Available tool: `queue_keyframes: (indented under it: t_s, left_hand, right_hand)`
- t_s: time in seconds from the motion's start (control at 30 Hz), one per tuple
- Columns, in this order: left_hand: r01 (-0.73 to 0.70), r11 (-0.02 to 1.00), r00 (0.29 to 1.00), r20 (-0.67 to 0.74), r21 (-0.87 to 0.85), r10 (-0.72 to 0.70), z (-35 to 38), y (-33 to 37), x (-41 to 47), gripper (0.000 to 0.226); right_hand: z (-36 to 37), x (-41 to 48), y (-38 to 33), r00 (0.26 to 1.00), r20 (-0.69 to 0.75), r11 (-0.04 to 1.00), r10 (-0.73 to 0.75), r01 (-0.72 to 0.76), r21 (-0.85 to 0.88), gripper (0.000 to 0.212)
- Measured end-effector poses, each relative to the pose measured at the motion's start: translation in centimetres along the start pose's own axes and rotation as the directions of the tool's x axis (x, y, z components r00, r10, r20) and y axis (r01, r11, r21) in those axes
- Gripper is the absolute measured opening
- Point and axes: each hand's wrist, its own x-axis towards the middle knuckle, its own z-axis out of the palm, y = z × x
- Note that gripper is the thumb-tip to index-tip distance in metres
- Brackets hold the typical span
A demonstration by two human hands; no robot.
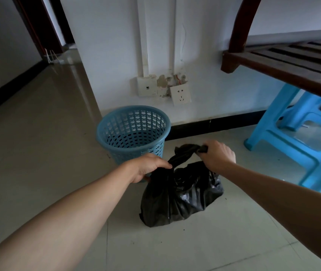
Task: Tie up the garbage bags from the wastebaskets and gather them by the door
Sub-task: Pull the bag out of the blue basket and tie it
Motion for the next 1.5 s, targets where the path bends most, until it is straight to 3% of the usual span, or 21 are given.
queue_keyframes:
  t_s: [0.13, 0.3, 0.43, 0.57, 0.67, 0.77, 0.87, 1.07, 1.2, 1.33, 1.4, 1.5]
  left_hand:
    - [0.137, 0.986, 0.99, 0.0, -0.1, -0.138, -0.2, -0.7, 1.1, 0.026]
    - [0.135, 0.962, 0.991, 0.017, -0.239, -0.135, 0.0, -0.1, 2.8, 0.038]
    - [0.152, 0.945, 0.988, 0.036, -0.289, -0.147, 1.9, 0.6, 3.4, 0.017]
    - [0.091, 0.904, 0.979, -0.129, -0.418, -0.159, 3.1, 1.1, 4.2, 0.011]
    - [-0.009, 0.842, 0.946, -0.277, -0.54, -0.167, 2.7, 1.3, 4.8, 0.008]
    - [-0.131, 0.671, 0.927, -0.329, -0.729, -0.178, 1.1, 1.5, 5.1, 0.027]
    - [-0.219, 0.556, 0.918, -0.362, -0.801, -0.16, -0.5, 1.2, 4.6, 0.037]
    - [-0.18, 0.609, 0.92, -0.351, -0.773, -0.174, 0.1, 0.4, 3.2, 0.036]
    - [-0.139, 0.676, 0.934, -0.323, -0.723, -0.154, 0.3, 1.1, 2.4, 0.017]
    - [-0.074, 0.775, 0.951, -0.279, -0.628, -0.136, 0.4, 1.2, 1.4, 0.015]
    - [-0.055, 0.87, 0.947, -0.302, -0.491, -0.11, 0.6, 1.2, 0.6, 0.013]
    - [-0.032, 0.999, 0.873, -0.486, 0.026, 0.041, -0.8, -0.4, -0.6, 0.019]
  right_hand:
    - [1.3, -1.2, 1.5, 0.998, 0.035, 0.997, -0.048, 0.05, -0.059, 0.027]
    - [1.5, -1.7, 2.3, 0.991, -0.014, 0.989, -0.134, 0.133, -0.062, 0.028]
    - [1.8, -1.8, 3.1, 0.979, -0.032, 0.977, -0.199, 0.196, -0.083, 0.026]
    - [1.9, -1.7, 3.4, 0.972, -0.021, 0.973, -0.233, 0.232, -0.017, 0.031]
    - [1.9, -1.8, 3.4, 0.988, 0.029, 0.981, -0.151, 0.147, 0.124, 0.045]
    - [2.4, -1.5, 4.3, 0.998, 0.006, 0.952, 0.059, -0.058, 0.299, 0.058]
    - [2.7, -1.7, 6.9, 0.976, -0.004, 0.906, 0.219, -0.201, 0.373, 0.052]
    - [2.2, -3.5, 6.0, 0.986, -0.169, 0.946, 0.011, 0.044, 0.321, 0.033]
    - [1.8, -3.3, 2.4, 0.93, -0.195, 0.931, -0.313, 0.34, 0.129, 0.067]
    - [1.6, -2.8, 0.9, 0.821, -0.369, 0.877, -0.435, 0.48, 0.034, 0.035]
    - [1.9, -2.3, 0.6, 0.847, -0.384, 0.894, -0.366, 0.435, 0.106, 0.029]
    - [1.8, -1.5, 2.8, 0.932, -0.304, 0.964, -0.199, 0.241, 0.109, 0.025]
